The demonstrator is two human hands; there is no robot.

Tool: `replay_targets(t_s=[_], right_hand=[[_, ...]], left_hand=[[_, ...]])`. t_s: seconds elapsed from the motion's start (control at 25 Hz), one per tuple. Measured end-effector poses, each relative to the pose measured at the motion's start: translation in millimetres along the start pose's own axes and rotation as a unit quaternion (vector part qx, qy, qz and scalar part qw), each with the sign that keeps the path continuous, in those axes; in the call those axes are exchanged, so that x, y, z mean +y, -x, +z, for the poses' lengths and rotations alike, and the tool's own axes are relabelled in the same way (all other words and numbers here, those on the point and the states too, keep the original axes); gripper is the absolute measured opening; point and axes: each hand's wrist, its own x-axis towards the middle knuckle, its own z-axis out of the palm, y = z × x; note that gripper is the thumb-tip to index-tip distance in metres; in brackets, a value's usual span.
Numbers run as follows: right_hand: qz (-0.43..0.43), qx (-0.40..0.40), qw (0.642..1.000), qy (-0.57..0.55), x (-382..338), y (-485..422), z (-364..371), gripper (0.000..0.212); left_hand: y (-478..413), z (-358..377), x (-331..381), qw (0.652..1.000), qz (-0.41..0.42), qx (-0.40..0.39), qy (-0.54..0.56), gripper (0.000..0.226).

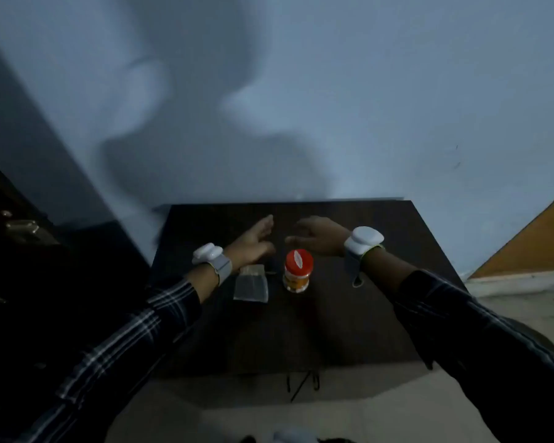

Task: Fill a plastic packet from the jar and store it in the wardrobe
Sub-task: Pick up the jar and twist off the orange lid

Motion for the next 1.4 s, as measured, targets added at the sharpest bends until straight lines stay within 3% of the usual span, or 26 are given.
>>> replay_targets(t_s=[0.08, 0.16, 0.24, 0.44, 0.56, 0.64, 0.72, 0.8, 0.88, 1.0, 1.08, 1.16, 1.28, 1.36, 1.4], right_hand=[[-0.012, -0.028, 0.994, 0.103, -6, 0, 6, 0.064], [-0.008, -0.062, 0.987, 0.149, -11, 1, 15, 0.063], [-0.015, -0.06, 0.983, 0.172, -12, -1, 23, 0.056], [-0.028, -0.043, 0.981, 0.187, -7, 0, 31, 0.049], [-0.128, -0.082, 0.965, 0.214, -3, 1, 26, 0.046], [-0.176, -0.128, 0.955, 0.203, -2, 2, 25, 0.055], [-0.135, -0.103, 0.965, 0.198, 0, -2, 24, 0.07], [-0.08, -0.09, 0.963, 0.242, -3, -4, 18, 0.062], [-0.103, -0.122, 0.951, 0.265, -6, -7, 18, 0.06], [-0.076, -0.104, 0.951, 0.28, -13, -8, 15, 0.058], [-0.116, -0.121, 0.932, 0.32, -17, -10, 13, 0.042], [-0.181, -0.137, 0.922, 0.315, -19, -6, 5, 0.055], [-0.151, -0.086, 0.947, 0.269, 1, -1, -18, 0.065], [-0.081, -0.048, 0.97, 0.226, 32, 0, -23, 0.057], [-0.053, -0.036, 0.978, 0.198, 49, 1, -18, 0.055]], left_hand=[[6, 12, -6, 0.985, 0.049, -0.065, -0.15, 0.078], [6, 31, -18, 0.973, 0.1, -0.1, -0.183, 0.062], [-2, 46, -33, 0.971, 0.116, -0.053, -0.202, 0.047], [-13, 61, -46, 0.979, 0.048, -0.006, -0.196, 0.063], [-18, 68, -44, 0.977, 0.008, 0.014, -0.213, 0.063], [-21, 71, -43, 0.961, -0.029, 0.042, -0.271, 0.065], [-18, 69, -42, 0.969, 0.001, 0.027, -0.245, 0.058], [-14, 64, -41, 0.976, 0.04, 0.006, -0.215, 0.057], [-12, 60, -38, 0.97, 0.034, 0.024, -0.24, 0.07], [-12, 59, -42, 0.971, 0.062, 0.005, -0.231, 0.054], [-10, 55, -43, 0.974, 0.073, 0.005, -0.214, 0.06], [-11, 53, -40, 0.971, 0.084, 0.001, -0.225, 0.07], [-8, 54, -33, 0.957, 0.123, -0.001, -0.264, 0.041], [-10, 50, -40, 0.949, 0.143, -0.005, -0.283, 0.05], [-12, 45, -43, 0.939, 0.133, -0.019, -0.317, 0.07]])
